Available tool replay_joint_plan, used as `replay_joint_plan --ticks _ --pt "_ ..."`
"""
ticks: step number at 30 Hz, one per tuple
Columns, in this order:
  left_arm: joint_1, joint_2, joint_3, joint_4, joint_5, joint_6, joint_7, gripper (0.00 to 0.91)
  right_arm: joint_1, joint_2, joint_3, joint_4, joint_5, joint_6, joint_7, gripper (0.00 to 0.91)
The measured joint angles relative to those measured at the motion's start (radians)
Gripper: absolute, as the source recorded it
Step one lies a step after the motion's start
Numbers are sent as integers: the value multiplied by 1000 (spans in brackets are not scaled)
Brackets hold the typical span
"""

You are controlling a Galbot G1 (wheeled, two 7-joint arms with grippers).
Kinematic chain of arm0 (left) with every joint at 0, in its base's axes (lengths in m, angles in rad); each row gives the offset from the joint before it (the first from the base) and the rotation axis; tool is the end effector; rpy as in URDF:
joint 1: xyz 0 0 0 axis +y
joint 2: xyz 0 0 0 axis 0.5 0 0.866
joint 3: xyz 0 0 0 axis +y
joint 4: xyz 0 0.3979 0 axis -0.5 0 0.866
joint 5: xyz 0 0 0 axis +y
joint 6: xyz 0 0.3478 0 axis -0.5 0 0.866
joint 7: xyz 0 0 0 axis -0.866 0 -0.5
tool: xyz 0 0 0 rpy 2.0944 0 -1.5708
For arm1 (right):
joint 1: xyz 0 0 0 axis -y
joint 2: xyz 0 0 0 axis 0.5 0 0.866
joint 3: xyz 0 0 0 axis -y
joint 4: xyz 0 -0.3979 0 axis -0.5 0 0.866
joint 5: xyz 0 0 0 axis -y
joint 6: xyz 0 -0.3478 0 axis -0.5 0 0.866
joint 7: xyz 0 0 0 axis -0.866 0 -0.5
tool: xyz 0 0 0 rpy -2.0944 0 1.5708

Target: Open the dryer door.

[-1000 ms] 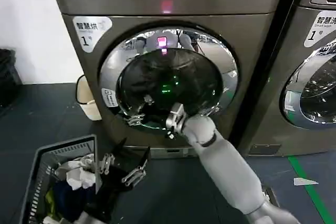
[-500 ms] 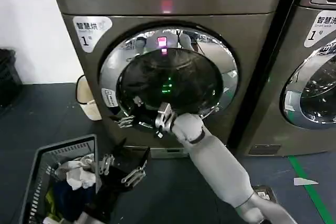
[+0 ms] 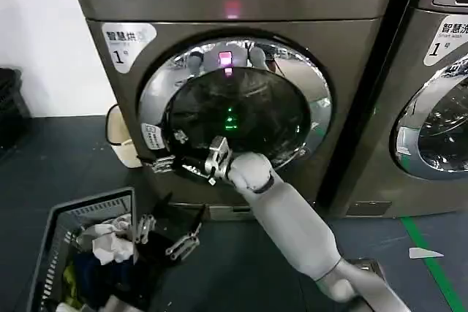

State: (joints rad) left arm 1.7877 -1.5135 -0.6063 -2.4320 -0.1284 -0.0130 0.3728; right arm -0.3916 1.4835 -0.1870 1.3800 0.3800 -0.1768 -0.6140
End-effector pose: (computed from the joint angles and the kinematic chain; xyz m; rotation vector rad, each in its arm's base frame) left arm 0.0771 0.0264 -0.2503 0.5434 2.9523 -0.0046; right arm 0.4987 0.1815 -0.2239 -1.8326 2.4353 -0.1504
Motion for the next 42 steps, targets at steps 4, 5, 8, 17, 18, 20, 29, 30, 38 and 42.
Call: replay_joint_plan --ticks 4,5,8,17,18,20,29,30,38,42 --pt "-18 15 -53 0 -55 15 -4 907 -5 -13 -1 20 32 9 -27 907" --pt "-22 18 -67 2 -68 16 -4 907 -8 -17 2 25 38 14 -42 907" --pt "-35 29 -107 14 -84 13 -4 907 -15 -26 7 42 45 6 -77 907" --pt "-73 60 -246 42 -176 53 -25 907 -30 -55 20 74 47 3 -174 907" --pt "-78 64 -265 44 -192 58 -26 907 -32 -59 21 76 49 4 -183 907" --pt "-87 74 -303 47 -217 66 -27 907 -37 -65 22 81 56 5 -196 907" --pt "-113 108 -420 54 -246 64 -47 907 -45 -112 12 105 81 29 -331 907" --pt "-117 113 -427 54 -251 65 -49 907 -45 -117 11 108 82 29 -343 907" --pt "-155 171 -477 72 -304 82 -78 907 -63 -157 13 138 97 22 -459 907" --pt "-156 201 -484 83 -313 82 -79 907 -75 -184 24 155 111 33 -548 907"
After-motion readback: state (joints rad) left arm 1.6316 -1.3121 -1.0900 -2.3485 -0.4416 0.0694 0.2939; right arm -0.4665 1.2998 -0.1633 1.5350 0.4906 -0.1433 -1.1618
